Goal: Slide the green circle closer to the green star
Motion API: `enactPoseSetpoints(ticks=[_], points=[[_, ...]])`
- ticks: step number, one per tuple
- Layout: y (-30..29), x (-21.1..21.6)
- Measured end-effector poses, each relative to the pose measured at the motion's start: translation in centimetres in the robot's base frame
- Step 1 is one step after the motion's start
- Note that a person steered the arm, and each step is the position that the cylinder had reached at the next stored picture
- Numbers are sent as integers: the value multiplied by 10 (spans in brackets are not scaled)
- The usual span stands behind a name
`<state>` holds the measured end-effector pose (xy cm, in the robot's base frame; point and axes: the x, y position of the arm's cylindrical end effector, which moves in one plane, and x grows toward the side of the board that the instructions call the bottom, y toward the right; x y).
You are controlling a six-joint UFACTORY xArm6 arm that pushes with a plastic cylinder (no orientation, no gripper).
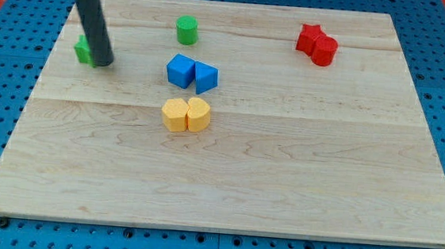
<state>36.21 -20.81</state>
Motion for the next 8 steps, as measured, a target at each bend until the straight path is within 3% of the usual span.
enactPoseSetpoints(ticks=[3,6,8], points=[[188,-21],[198,-88],[99,-104]])
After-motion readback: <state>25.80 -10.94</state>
